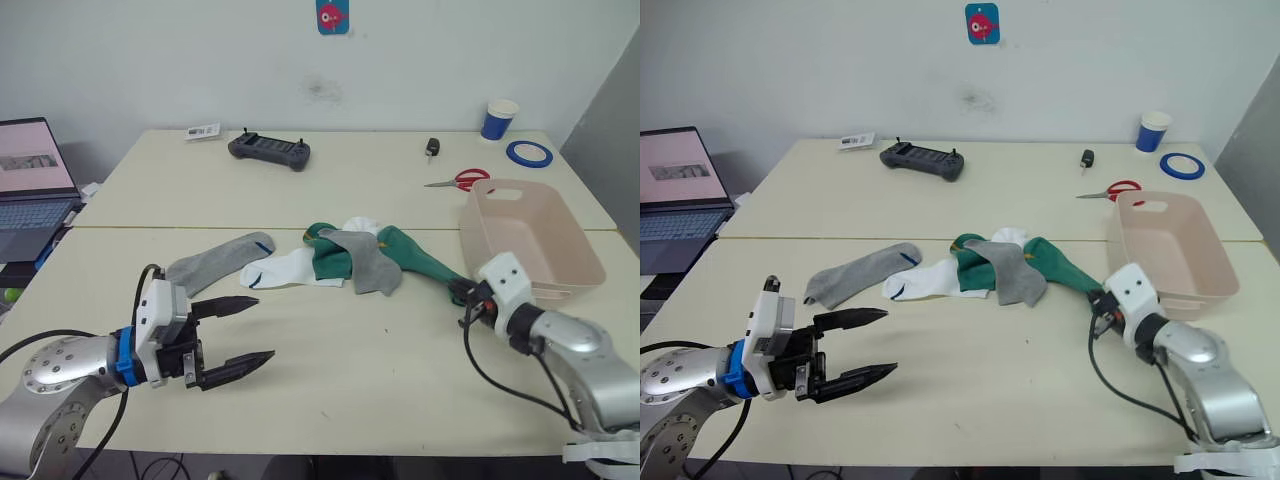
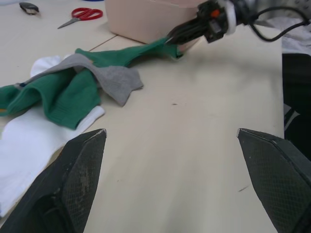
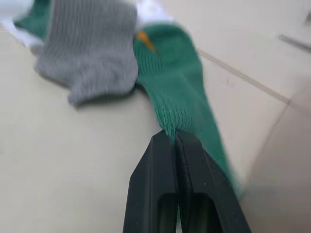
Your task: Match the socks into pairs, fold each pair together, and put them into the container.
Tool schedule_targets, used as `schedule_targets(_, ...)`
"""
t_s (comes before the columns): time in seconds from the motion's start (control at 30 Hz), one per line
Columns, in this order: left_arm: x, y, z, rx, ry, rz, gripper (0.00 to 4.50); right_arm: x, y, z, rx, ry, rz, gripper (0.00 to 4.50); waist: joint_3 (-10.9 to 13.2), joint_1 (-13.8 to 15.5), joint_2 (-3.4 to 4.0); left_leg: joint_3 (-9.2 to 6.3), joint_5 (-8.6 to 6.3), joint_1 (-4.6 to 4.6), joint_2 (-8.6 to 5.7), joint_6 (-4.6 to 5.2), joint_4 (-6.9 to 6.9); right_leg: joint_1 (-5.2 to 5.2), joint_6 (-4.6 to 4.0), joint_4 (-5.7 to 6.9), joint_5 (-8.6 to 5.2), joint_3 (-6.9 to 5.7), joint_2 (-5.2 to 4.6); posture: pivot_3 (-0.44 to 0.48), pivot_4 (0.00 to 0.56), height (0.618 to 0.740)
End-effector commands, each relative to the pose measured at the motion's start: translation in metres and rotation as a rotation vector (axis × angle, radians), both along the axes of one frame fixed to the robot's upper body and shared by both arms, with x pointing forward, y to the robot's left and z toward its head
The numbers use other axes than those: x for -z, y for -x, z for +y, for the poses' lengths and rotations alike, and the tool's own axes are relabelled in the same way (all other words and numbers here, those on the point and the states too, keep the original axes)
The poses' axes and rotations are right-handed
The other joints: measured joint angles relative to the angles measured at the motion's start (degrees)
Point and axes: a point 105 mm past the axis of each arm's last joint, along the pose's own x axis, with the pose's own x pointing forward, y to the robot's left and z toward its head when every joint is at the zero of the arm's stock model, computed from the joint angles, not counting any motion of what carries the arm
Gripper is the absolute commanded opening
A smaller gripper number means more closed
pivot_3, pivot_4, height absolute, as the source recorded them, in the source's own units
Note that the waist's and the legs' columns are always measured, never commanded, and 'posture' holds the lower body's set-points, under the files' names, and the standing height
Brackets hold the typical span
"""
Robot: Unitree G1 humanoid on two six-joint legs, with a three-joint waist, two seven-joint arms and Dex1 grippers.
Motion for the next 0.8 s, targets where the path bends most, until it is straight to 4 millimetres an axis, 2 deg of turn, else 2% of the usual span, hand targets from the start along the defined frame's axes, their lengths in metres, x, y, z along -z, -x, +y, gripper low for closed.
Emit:
schedule_targets(0.03, -0.009, 0.000, 0.003, 0.001, -0.020, -0.051, 4.50, -0.036, 0.011, 0.009, -0.096, -0.063, -0.048, 0.01, 0.0, 0.0, 0.00, 0.00, 0.00, 0.00, 0.00, 0.00, 0.00, 0.01, 0.00, 0.00, 0.00, 0.00, 0.00, 0.000, 0.150, 0.740)
schedule_targets(0.27, -0.006, -0.003, 0.008, -0.002, -0.035, -0.047, 4.50, -0.060, 0.039, 0.036, -0.321, -0.089, 0.038, 0.01, 0.0, 0.1, 0.01, -0.04, -0.01, -0.02, 0.02, 0.02, -0.02, 0.00, -0.01, -0.02, 0.00, 0.00, 0.00, 0.000, 0.150, 0.740)
schedule_targets(0.47, -0.005, -0.005, 0.009, -0.007, -0.038, -0.047, 4.50, -0.078, 0.056, 0.058, -0.469, -0.141, 0.069, 0.01, 0.0, 0.0, 0.00, -0.01, -0.01, -0.02, 0.03, 0.02, -0.03, -0.01, 0.00, -0.04, 0.00, -0.04, 0.00, 0.000, 0.150, 0.740)
schedule_targets(0.63, -0.004, -0.006, 0.012, -0.015, -0.050, -0.039, 4.50, -0.083, 0.078, 0.083, -0.628, -0.163, 0.112, 0.01, 0.0, 0.0, 0.00, -0.03, -0.01, -0.04, 0.04, 0.02, -0.05, -0.03, 0.00, -0.05, 0.00, -0.04, -0.01, 0.000, 0.150, 0.740)
schedule_targets(0.8, -0.003, -0.007, 0.013, -0.009, -0.063, -0.026, 4.50, -0.086, 0.087, 0.103, -0.751, -0.240, 0.166, 0.01, 0.0, 0.0, -0.01, 0.00, -0.01, -0.05, 0.05, 0.02, -0.06, -0.06, 0.00, -0.05, 0.00, -0.04, -0.01, 0.000, 0.150, 0.740)
